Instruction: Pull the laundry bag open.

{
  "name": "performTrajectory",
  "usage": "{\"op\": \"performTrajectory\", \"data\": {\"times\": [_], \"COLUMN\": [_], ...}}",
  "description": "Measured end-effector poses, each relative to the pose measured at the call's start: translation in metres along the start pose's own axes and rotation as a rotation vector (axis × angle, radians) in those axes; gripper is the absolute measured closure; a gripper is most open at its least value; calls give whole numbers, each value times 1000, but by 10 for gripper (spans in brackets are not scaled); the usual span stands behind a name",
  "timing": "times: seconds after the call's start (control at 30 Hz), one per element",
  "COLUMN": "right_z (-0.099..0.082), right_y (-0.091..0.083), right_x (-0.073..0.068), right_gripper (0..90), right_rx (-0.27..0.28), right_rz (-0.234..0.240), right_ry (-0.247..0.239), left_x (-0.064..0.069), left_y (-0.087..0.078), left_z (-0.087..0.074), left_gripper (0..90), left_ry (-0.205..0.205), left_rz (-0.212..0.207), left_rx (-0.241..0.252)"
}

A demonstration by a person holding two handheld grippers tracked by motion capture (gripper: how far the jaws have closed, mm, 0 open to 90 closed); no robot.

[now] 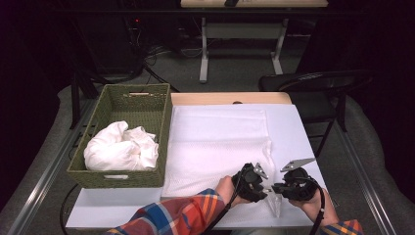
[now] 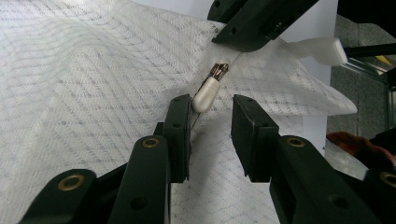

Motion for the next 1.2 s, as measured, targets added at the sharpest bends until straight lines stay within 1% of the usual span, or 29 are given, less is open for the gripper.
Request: {"op": "performTrajectory", "data": {"times": [0.1,0.13,0.27,0.33,0.43,0.53,0.6,0.63,0.83,0.9,1.07,1.2], "right_z": [0,0,0,1,0,0,0,1,1,1,0,0], "right_y": [0,0,0,0,0,0,0,0,-1,-1,0,0], "right_x": [0,0,1,1,0,0,0,0,0,0,0,0], "right_gripper": [861,861,861,861,861,861,861,861,861,861,862,862], "right_rx": [0,1,6,6,6,6,7,8,7,7,3,1], "right_rz": [1,0,3,2,3,5,5,5,5,5,3,0], "right_ry": [-1,0,1,2,4,5,6,6,7,6,6,9], "left_x": [0,1,4,4,4,4,3,3,4,4,6,6], "left_y": [1,1,3,4,6,6,6,6,7,7,9,9], "left_z": [0,1,1,1,2,3,4,4,4,5,5,4], "left_gripper": [690,725,758,758,763,790,810,814,820,825,851,853], "left_ry": [-1,1,4,4,-1,-3,-4,-3,-21,-31,-43,-48], "left_rz": [-4,-2,-14,-1,-5,-8,-2,11,6,-6,3,5], "left_rx": [-1,1,-2,-6,0,8,17,17,33,43,50,46]}}
Point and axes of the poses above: each handheld gripper's, and its own axes: y roughly forward along the jaws, z roughly out of its top, x roughly to its right, the point moved 9 cm from there along y, roughly forward along the jaws, and after that the axes turned 2 degrees about x, right-handed, at the moved point
